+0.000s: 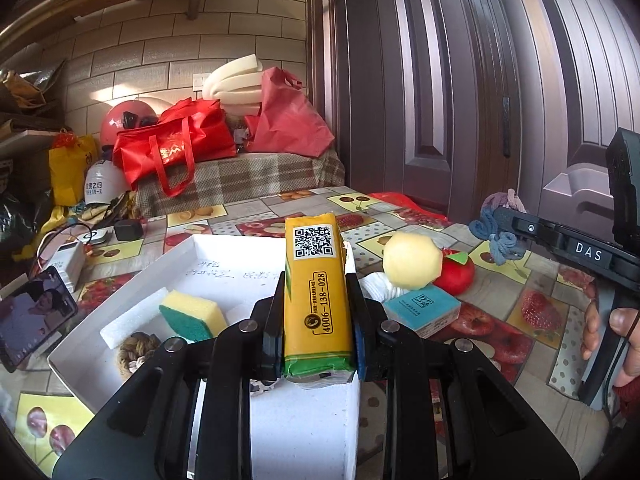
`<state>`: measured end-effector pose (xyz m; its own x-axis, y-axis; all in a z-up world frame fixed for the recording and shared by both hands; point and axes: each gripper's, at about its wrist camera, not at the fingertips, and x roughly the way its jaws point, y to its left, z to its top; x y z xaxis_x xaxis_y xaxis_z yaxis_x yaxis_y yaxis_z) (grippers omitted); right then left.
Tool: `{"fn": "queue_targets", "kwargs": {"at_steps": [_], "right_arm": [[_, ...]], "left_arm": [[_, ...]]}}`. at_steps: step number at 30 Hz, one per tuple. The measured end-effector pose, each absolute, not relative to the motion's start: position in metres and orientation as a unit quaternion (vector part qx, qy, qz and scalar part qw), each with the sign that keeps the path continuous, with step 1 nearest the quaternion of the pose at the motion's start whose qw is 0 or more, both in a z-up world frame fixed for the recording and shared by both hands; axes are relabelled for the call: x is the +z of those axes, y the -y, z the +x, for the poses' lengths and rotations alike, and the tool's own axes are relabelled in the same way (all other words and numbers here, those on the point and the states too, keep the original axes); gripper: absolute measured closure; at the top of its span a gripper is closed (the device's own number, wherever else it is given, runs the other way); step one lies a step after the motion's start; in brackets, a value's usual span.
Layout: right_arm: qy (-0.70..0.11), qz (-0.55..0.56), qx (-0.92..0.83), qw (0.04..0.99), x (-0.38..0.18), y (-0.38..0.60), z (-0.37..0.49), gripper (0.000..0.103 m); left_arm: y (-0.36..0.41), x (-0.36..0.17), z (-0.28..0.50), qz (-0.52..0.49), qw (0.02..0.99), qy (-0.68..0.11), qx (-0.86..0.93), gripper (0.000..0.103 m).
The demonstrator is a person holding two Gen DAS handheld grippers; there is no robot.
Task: Organize soft objects
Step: 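Carry the yellow pack and grey hair tie into the white box and open both grippers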
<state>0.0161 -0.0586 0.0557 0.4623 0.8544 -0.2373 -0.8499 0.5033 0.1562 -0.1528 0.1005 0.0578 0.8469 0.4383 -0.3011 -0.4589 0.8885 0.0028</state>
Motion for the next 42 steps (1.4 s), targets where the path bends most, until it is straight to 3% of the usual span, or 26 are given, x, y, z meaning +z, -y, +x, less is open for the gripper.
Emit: {"fn": "queue_targets", "kwargs": {"at_steps": [42], "right_arm": [[-0.154,-0.106,0.565,0.803,0.038,-0.047,-0.047,0.084]], "left_arm": [[-0.193,0.051,-0.199,-0.07,0.926,-0.139,0.345,0.079]]}}
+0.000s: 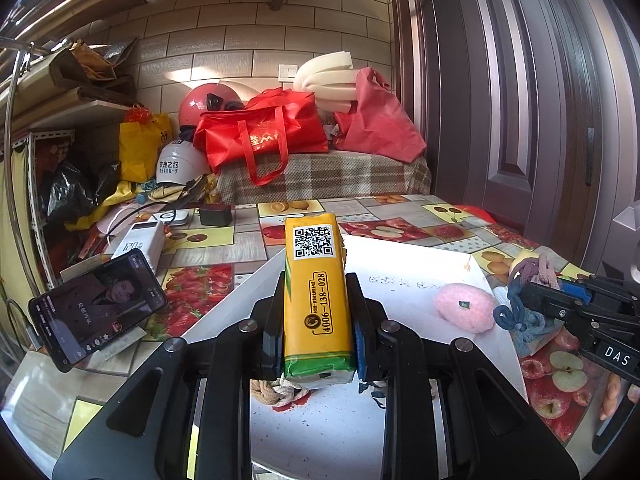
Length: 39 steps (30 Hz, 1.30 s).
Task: Organize soft objects
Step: 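Carry the yellow pack and grey hair tie into the white box and open both grippers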
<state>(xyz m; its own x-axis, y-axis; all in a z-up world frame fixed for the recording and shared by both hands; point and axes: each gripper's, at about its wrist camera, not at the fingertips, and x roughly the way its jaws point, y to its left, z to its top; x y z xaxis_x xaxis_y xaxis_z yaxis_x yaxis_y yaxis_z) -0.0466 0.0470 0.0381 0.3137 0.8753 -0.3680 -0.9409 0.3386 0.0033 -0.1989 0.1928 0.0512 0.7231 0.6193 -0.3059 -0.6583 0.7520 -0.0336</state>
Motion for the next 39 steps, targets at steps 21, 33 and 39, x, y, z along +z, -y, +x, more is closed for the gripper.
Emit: {"fn": "queue_targets", "kwargs": {"at_steps": [21,33,39], "right_arm": [[-0.222,-0.096,0.55,0.799,0.031,-0.096,-0.02,0.084],[-0.218,-0.099,0.546,0.803,0.031,-0.126,-0.021,0.084],[-0.217,-0.1,0.54,0.807,0.032,-0.138,-0.02,0.084]], "left_arm": [[-0.209,0.051,-0.194,-0.07,0.919,-0.145,0.36,0.079],[-0.235,0.049,-0.178,-0.073,0.913,-0.151,0.373,0.079],[-0.239,0.049,-0.174,-0.075,0.912,-0.157,0.372,0.079]]}}
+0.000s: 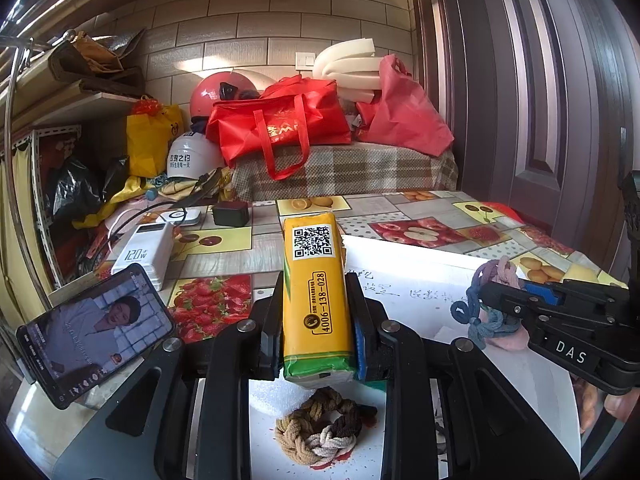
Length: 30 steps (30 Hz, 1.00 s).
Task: Organize soft objects
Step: 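Carry the yellow pack and grey hair tie into the white box and open both grippers, then lift both grippers out of the box back toward the pile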
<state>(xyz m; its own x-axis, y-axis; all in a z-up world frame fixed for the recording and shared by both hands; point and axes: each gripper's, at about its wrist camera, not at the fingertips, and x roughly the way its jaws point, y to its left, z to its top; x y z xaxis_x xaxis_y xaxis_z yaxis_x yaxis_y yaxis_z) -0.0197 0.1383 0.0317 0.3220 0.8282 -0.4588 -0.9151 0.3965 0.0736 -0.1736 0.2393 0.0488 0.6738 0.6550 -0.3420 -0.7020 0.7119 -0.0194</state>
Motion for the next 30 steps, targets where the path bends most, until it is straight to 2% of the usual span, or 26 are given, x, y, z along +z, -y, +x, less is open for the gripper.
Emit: {"fn": "queue_targets", "kwargs": {"at_steps": [3,5,6,7,8,10,15,21,30], "right_arm": [[-0.215,-0.107,0.536,0.809,0.032,-0.141,-0.022,0.081],[-0.211,-0.108,0.531,0.814,0.033,-0.14,-0.022,0.079],[-0.208,-0.108,0.526,0.817,0.033,-0.139,-0.023,0.07],[-0.204,-0.108,0.522,0.821,0.034,-0.138,-0.024,0.057],[-0.2,-0.107,0.518,0.824,0.034,-0.138,-0.025,0.049],[-0.188,-0.106,0.515,0.83,0.036,-0.135,-0.028,0.022],[-0.166,-0.114,0.513,0.834,0.038,-0.135,-0.036,0.018],[-0.173,-0.094,0.499,0.844,0.039,-0.13,-0.029,0.0],[-0.154,-0.113,0.491,0.85,0.039,-0.132,-0.039,0.0]], "left_arm": [[-0.24,0.049,-0.174,-0.076,0.911,-0.158,0.373,0.077],[-0.24,0.049,-0.174,-0.074,0.91,-0.158,0.376,0.064],[-0.239,0.049,-0.174,-0.071,0.909,-0.155,0.379,0.045],[-0.238,0.05,-0.175,-0.068,0.909,-0.152,0.383,0.025],[-0.236,0.05,-0.176,-0.064,0.909,-0.148,0.384,0.018],[-0.233,0.051,-0.177,-0.056,0.909,-0.141,0.389,0.0],[-0.235,0.051,-0.182,-0.061,0.909,-0.133,0.39,0.0],[-0.235,0.052,-0.185,-0.065,0.909,-0.126,0.391,0.0],[-0.236,0.052,-0.189,-0.069,0.901,-0.119,0.412,0.0]]}}
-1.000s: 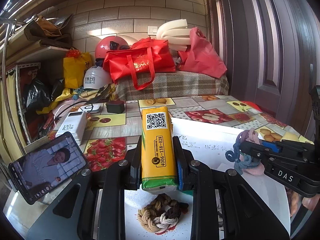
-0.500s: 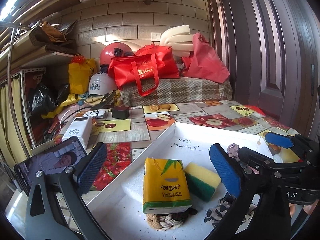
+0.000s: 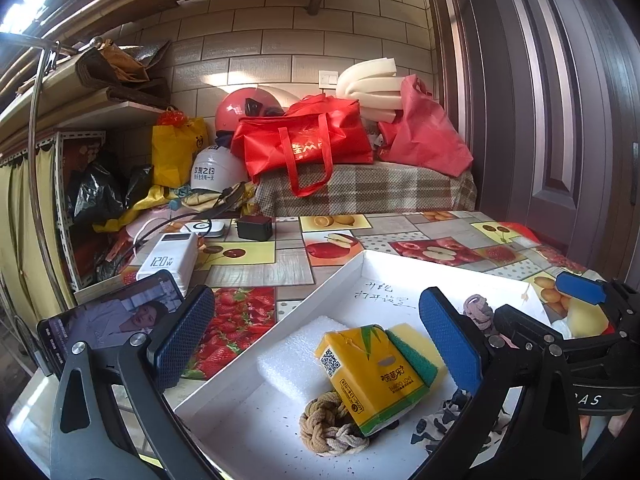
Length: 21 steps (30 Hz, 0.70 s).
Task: Organize soft objects
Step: 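Lift both grippers out of the box back toward the pile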
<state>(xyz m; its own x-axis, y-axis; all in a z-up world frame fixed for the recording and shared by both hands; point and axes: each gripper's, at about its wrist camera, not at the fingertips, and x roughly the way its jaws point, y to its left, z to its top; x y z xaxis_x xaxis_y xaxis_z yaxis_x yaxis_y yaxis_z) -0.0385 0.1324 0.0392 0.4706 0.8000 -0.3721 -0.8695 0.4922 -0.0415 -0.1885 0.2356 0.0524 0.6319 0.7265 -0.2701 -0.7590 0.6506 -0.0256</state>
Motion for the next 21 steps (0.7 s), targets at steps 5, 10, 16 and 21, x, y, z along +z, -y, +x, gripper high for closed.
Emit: {"fn": "queue_targets", "kwargs": {"at_steps": [5,10,16,21], "right_arm": [[-0.15,-0.118,0.496,0.847,0.039,-0.134,-0.041,0.0],[-0.151,-0.122,0.525,0.829,0.038,-0.137,-0.043,0.0],[-0.149,-0.098,0.523,0.834,0.04,-0.129,-0.039,0.0],[-0.111,-0.081,0.53,0.837,0.044,-0.116,-0.049,0.0]], "left_arm": [[-0.233,0.053,-0.192,-0.063,0.897,-0.11,0.424,0.0],[-0.232,0.053,-0.198,-0.07,0.892,-0.101,0.435,0.0],[-0.225,0.052,-0.202,-0.07,0.892,-0.096,0.437,0.0],[-0.219,0.051,-0.206,-0.079,0.892,-0.095,0.435,0.0]]}}
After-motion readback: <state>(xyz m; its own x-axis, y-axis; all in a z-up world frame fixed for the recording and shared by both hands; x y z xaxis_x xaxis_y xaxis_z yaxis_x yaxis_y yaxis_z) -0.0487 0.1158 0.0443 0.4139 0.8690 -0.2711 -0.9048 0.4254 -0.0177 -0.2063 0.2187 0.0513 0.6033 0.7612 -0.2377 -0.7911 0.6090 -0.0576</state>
